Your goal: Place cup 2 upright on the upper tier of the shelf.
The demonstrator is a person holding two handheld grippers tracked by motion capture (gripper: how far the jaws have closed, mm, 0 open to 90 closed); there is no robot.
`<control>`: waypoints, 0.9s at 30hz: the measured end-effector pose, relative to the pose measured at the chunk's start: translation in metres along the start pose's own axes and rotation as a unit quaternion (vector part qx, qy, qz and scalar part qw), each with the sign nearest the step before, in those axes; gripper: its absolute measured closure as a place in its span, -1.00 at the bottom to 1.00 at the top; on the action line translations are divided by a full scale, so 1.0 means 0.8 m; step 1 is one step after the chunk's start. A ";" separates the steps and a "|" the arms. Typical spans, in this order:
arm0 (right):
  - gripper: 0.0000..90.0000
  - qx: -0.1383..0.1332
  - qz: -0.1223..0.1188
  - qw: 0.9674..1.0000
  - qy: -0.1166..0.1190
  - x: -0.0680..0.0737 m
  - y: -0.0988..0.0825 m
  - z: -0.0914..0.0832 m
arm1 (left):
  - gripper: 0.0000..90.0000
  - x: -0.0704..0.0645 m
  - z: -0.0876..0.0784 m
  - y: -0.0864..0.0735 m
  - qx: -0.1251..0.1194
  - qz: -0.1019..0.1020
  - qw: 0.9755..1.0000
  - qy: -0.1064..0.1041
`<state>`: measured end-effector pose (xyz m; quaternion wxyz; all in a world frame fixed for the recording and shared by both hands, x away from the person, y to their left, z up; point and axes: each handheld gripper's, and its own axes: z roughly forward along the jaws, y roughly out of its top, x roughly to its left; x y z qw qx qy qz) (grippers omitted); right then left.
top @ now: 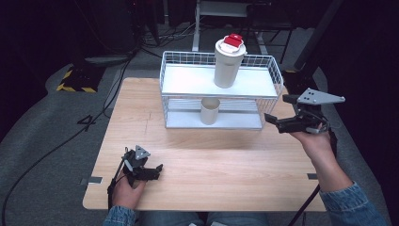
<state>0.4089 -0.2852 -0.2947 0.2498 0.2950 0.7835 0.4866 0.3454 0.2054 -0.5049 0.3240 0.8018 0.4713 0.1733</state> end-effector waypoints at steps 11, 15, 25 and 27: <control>-0.91 0.038 0.001 0.999 -0.015 0.014 -0.052 -0.022 | -0.79 0.000 0.000 0.000 0.000 0.002 1.000 0.001; -0.91 0.042 0.011 0.999 -0.008 0.019 -0.072 -0.025 | -0.79 0.000 0.000 0.000 0.000 0.002 1.000 0.001; -0.87 0.066 0.034 0.997 -0.001 0.035 -0.122 -0.021 | -0.79 0.000 0.000 0.000 0.000 0.002 1.000 0.001; -0.76 0.069 0.032 0.997 0.007 0.040 -0.133 -0.017 | -0.79 0.000 0.000 0.000 0.000 0.002 1.000 0.001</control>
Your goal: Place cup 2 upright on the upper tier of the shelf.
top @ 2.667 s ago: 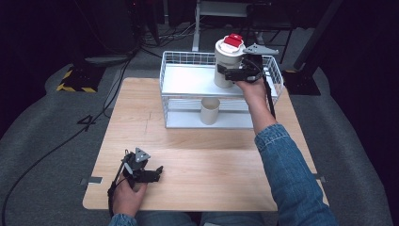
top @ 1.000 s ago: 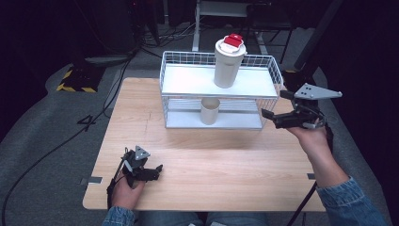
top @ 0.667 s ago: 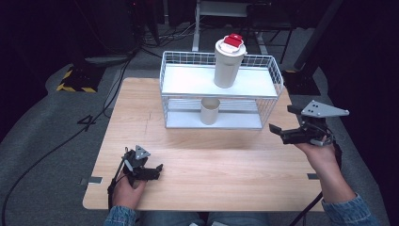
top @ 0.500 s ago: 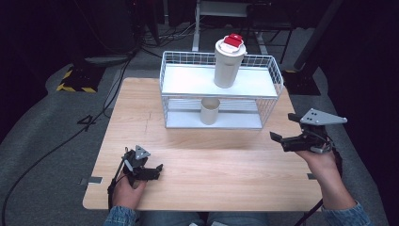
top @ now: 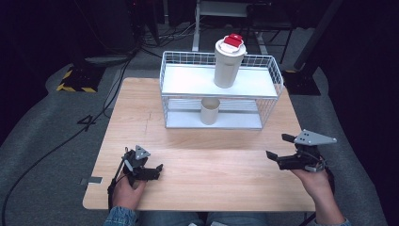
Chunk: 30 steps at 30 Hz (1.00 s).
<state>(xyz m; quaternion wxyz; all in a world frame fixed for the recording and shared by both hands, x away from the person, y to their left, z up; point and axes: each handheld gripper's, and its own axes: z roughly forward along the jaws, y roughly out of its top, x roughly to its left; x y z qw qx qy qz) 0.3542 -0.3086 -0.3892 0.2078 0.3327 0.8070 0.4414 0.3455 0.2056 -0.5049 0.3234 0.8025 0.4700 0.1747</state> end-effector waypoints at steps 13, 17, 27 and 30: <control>-0.67 0.028 0.027 0.999 -0.010 0.007 -0.065 0.034 | -0.79 0.000 0.000 0.000 0.000 0.000 1.000 0.000; -0.68 0.044 0.034 0.998 -0.024 0.004 -0.079 0.043 | -0.79 0.000 0.000 0.000 0.000 0.000 1.000 0.000; -0.68 0.080 0.051 0.995 -0.040 0.007 -0.105 0.059 | -0.79 0.000 0.000 0.000 0.000 0.000 1.000 0.000; -0.68 0.083 0.050 0.994 -0.043 0.008 -0.109 0.063 | -0.79 0.000 0.000 0.000 0.000 -0.001 1.000 -0.001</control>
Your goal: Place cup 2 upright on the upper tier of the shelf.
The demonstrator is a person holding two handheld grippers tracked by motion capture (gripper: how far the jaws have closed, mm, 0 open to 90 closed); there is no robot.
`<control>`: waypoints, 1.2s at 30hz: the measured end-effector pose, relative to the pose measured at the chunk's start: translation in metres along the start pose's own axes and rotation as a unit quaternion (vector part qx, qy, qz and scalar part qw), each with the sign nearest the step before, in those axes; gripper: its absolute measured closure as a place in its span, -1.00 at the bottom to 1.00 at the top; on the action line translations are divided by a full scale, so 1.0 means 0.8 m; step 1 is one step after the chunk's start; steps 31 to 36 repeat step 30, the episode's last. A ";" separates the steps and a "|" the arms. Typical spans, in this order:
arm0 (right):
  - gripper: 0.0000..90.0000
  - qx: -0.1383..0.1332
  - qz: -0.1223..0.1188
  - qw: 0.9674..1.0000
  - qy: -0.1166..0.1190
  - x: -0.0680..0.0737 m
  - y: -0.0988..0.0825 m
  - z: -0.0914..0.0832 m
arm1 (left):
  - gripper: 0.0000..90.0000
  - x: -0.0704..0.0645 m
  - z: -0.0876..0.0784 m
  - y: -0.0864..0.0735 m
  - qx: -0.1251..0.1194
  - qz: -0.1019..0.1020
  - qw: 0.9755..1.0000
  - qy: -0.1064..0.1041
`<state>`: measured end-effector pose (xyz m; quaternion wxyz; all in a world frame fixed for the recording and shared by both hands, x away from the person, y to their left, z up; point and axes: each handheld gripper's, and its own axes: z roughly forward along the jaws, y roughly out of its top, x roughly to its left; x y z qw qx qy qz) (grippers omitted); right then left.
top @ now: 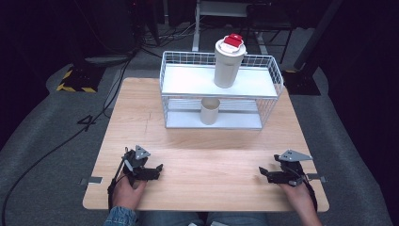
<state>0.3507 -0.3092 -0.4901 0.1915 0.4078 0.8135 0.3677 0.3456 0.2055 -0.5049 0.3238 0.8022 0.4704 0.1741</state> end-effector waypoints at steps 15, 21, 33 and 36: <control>-0.73 0.015 -0.013 1.000 -0.009 0.004 -0.009 0.016 | -0.79 -0.001 0.001 0.000 -0.001 -0.006 1.000 0.001; -0.84 0.022 0.007 1.000 -0.003 -0.001 -0.009 0.019 | -0.79 -0.001 0.000 0.000 -0.001 -0.006 1.000 0.001; -0.98 0.033 0.012 0.999 -0.010 -0.003 -0.007 0.023 | -0.79 -0.001 0.000 0.000 -0.001 -0.006 1.000 0.004; -0.98 0.033 0.012 0.999 -0.010 -0.003 -0.007 0.023 | -0.79 -0.001 0.000 0.000 -0.001 -0.006 1.000 0.004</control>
